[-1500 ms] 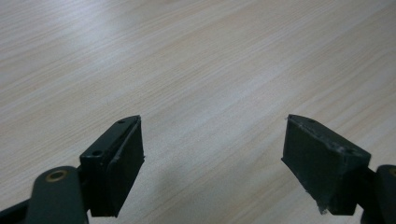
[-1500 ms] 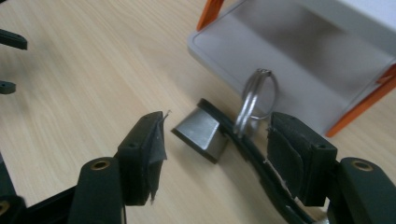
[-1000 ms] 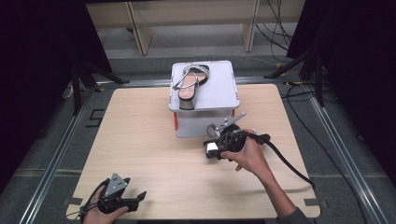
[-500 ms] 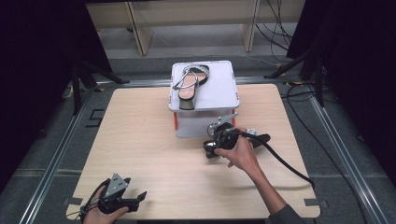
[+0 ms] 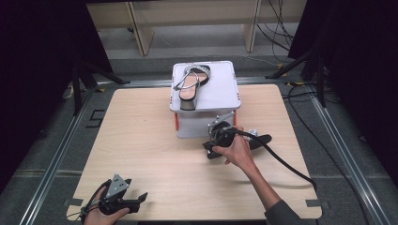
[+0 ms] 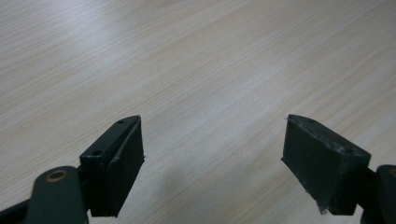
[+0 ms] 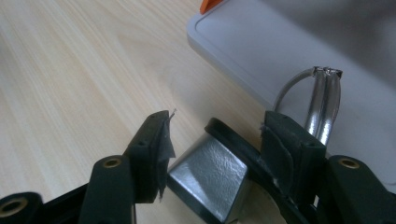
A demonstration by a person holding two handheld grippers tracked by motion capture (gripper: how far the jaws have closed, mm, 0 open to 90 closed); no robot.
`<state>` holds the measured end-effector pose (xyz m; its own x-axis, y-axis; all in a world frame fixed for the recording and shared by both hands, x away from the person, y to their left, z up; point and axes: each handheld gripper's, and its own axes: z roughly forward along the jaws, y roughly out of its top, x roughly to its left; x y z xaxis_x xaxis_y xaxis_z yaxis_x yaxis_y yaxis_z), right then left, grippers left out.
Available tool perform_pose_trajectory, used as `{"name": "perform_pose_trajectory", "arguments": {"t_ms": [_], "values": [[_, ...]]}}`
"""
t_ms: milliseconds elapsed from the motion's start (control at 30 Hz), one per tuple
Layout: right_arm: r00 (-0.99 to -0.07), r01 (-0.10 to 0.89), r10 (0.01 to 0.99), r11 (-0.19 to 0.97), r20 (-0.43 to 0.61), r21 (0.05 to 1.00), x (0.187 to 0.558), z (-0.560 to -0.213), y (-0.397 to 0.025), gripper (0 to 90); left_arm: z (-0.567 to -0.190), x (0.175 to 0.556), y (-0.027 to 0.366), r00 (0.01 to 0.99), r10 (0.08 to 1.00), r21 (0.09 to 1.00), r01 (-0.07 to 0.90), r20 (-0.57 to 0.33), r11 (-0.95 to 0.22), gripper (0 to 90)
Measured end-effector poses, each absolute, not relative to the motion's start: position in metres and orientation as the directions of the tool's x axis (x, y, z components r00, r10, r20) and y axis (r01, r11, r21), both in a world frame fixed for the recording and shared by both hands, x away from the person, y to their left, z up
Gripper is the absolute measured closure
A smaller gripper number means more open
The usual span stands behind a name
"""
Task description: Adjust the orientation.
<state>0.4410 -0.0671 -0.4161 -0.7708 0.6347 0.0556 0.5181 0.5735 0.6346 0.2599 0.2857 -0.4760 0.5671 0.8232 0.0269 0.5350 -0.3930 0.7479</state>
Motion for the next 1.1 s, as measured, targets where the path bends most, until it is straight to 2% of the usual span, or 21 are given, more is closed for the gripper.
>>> {"name": "perform_pose_trajectory", "arguments": {"t_ms": [167, 400, 467, 500, 600, 633, 1100], "values": [[-0.774, 0.51, 0.633, 0.591, 0.033, 0.625, 0.44, -0.417, -0.067, 46.7, -0.476, 0.26, 0.286, 0.565, 0.825, 0.752, 0.534, 0.021, -0.385, 20.1], [-0.806, 0.455, 0.592, 0.648, -0.027, 0.61, 0.416, -0.409, -0.072, 48.2, -0.475, 0.259, 0.286, 0.562, 0.827, 0.764, 0.527, 0.015, -0.372, 20.1], [-0.805, 0.463, 0.593, 0.644, -0.015, 0.609, 0.411, -0.408, -0.073, 49.0, -0.475, 0.259, 0.286, 0.564, 0.826, 0.758, 0.532, 0.016, -0.377, 20.1], [-0.805, 0.48, 0.593, 0.632, 0.018, 0.608, 0.4, -0.406, -0.08, 54.1, -0.475, 0.259, 0.286, 0.563, 0.826, 0.761, 0.531, 0.014, -0.374, 20.1], [-0.8, 0.508, 0.597, 0.619, 0.061, 0.599, 0.392, -0.41, -0.085, 54.7, -0.475, 0.259, 0.286, 0.566, 0.824, 0.758, 0.528, 0.022, -0.383, 20.1], [-0.797, 0.52, 0.6, 0.623, 0.071, 0.584, 0.383, -0.421, -0.09, 56.1, -0.475, 0.259, 0.286, 0.565, 0.825, 0.753, 0.534, 0.02, -0.384, 20.1], [-0.814, 0.502, 0.571, 0.6, 0.107, 0.623, 0.348, -0.414, -0.118, 51.4, -0.474, 0.26, 0.287, 0.565, 0.825, 0.75, 0.536, 0.022, -0.387, 20.1]]}}
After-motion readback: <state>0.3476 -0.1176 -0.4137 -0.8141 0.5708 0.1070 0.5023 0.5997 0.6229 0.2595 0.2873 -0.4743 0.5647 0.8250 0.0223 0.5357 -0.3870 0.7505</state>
